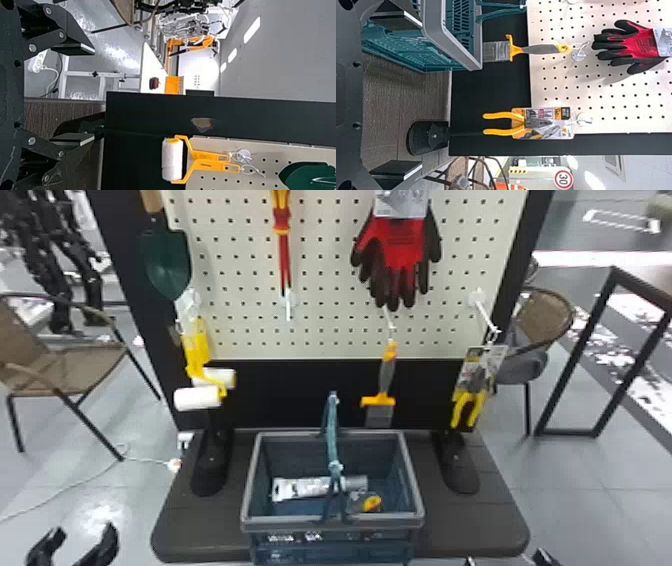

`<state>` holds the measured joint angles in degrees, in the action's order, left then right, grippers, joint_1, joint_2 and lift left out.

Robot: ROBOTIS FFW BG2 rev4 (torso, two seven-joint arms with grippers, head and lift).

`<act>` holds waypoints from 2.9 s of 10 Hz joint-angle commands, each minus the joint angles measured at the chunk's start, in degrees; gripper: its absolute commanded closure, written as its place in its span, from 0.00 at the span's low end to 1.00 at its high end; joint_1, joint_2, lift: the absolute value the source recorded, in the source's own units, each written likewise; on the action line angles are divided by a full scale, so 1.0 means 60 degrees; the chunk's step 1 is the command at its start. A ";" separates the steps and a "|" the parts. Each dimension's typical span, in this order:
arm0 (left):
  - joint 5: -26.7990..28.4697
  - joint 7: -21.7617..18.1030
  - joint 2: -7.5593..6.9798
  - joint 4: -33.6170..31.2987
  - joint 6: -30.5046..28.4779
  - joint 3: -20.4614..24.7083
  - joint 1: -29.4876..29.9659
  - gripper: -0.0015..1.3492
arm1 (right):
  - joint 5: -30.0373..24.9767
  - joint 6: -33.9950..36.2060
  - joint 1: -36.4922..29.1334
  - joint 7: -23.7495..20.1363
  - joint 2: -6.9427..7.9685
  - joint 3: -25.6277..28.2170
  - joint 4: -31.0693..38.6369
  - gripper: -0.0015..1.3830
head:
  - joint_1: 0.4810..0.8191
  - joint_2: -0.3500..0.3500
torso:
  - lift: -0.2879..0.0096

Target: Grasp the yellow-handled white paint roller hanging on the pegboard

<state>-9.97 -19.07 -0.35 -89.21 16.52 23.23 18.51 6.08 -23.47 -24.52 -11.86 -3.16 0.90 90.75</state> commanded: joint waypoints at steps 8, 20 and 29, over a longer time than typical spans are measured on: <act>-0.0242 -0.0293 0.0083 -0.0044 -0.0570 -0.0297 -0.0288 0.37 | 0.0027 0.0000 0.0000 -0.0001 0.0000 0.0011 -0.0022 0.05 | 0.20 0.50 | 0.63; -0.0111 -0.5274 -0.2007 0.3193 -0.3471 -0.0634 -0.6411 0.29 | 0.0071 0.0000 0.0117 -0.0001 0.0000 -0.0003 -0.0139 0.05 | 0.20 0.50 | 0.63; -0.1165 -0.6489 -0.2813 0.6738 -0.2826 -0.3139 -0.8974 0.25 | 0.0100 -0.0015 0.0454 -0.0030 0.0015 -0.0194 -0.0432 0.05 | 0.20 0.50 | 0.63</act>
<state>-16.82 -58.06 -17.20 -49.21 -0.58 4.81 -35.06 6.67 -23.52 -21.91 -12.02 -3.09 -0.23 88.23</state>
